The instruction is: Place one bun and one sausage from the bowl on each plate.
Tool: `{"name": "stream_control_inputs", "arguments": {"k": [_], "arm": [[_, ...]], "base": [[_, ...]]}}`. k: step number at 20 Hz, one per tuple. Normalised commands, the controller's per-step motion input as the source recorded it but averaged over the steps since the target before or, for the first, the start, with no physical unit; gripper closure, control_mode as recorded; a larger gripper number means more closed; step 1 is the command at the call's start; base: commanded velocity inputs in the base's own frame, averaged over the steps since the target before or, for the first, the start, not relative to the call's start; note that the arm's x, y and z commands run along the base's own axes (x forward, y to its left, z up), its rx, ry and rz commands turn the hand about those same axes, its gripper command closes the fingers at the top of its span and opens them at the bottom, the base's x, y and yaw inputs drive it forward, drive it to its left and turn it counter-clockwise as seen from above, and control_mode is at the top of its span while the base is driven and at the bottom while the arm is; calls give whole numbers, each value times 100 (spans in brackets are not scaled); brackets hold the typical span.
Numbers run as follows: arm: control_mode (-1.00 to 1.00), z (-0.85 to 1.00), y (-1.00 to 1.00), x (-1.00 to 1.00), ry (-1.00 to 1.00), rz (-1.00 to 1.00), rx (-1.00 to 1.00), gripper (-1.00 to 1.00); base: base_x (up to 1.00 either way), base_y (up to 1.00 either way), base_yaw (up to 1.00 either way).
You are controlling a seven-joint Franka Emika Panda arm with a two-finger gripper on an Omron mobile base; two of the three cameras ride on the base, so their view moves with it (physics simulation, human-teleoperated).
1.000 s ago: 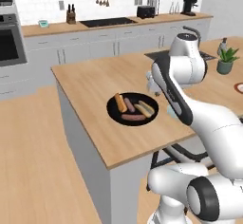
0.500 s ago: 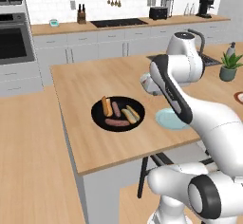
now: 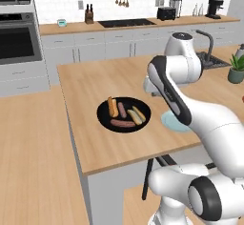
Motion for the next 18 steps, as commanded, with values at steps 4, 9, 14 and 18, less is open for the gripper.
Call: {"name": "stream_control_inputs", "arguments": {"k": [4,9,14,18], "arm": [[-100,-4,1,38,6,0,0,-100],[-100,-29,6,92,16,0,-10,-100],[-100,-55,4,100,16,4,-13,-100],[-100,-57,19,73,12,11,0,-100]], "base": [[18,8,0],[0,0,0],[0,0,0],[0,0,0]]}}
